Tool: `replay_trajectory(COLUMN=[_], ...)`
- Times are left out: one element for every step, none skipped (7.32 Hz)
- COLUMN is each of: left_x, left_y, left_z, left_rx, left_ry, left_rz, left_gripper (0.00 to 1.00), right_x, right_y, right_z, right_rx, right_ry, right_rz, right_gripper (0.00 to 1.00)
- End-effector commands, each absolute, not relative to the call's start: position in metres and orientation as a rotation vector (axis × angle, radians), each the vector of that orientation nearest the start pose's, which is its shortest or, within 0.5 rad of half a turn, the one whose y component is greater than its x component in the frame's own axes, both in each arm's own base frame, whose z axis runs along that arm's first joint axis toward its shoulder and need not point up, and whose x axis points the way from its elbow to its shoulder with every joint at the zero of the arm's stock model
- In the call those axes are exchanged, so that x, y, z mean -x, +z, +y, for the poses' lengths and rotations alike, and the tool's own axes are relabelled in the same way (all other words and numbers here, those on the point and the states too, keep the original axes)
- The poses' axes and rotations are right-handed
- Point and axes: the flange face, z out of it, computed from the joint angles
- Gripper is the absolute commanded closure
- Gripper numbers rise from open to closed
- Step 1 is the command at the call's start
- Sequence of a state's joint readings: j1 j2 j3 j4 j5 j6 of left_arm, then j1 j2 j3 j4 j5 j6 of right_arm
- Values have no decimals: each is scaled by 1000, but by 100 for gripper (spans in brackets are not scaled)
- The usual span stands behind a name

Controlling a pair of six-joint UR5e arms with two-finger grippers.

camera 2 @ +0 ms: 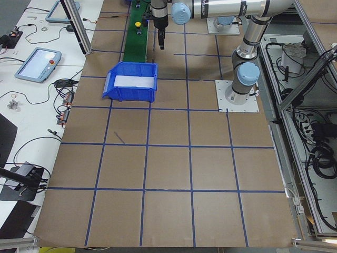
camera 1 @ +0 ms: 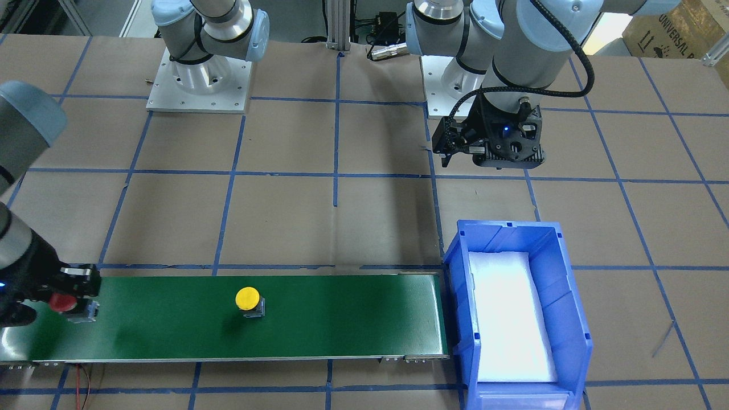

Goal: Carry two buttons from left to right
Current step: 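Carry the red button with the right gripper into the far blue bin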

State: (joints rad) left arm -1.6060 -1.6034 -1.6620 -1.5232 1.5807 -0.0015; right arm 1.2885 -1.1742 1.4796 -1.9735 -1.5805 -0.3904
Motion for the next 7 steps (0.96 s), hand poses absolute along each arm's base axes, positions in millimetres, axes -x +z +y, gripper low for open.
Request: replay_trajectory(left_x=[150, 151, 150, 151, 150, 150, 150], left_y=[430, 430, 430, 429, 429, 429, 429], left_z=[-490, -489, -490, -490, -490, -490, -490], left_rx=[-51, -44, -39, -41, -41, -39, -39], left_ry=[127, 127, 127, 130, 129, 132, 132], left_rz=[3129, 3131, 3132, 3132, 3128, 3129, 3129], left_gripper=[4, 4, 4, 4, 4, 4, 4], right_x=[181, 244, 287, 312, 338, 342, 350], right_y=[376, 385, 384, 383, 384, 373, 359], right_z=[-626, -603, -585, -573, -560, -566, -574], right_rx=[186, 227, 301, 315, 252, 239, 228], right_ry=[-169, -178, -167, -164, -219, -264, -261], right_rz=[3203, 3222, 3222, 3223, 3195, 3155, 3147], right_gripper=[81, 81, 81, 81, 81, 81, 81])
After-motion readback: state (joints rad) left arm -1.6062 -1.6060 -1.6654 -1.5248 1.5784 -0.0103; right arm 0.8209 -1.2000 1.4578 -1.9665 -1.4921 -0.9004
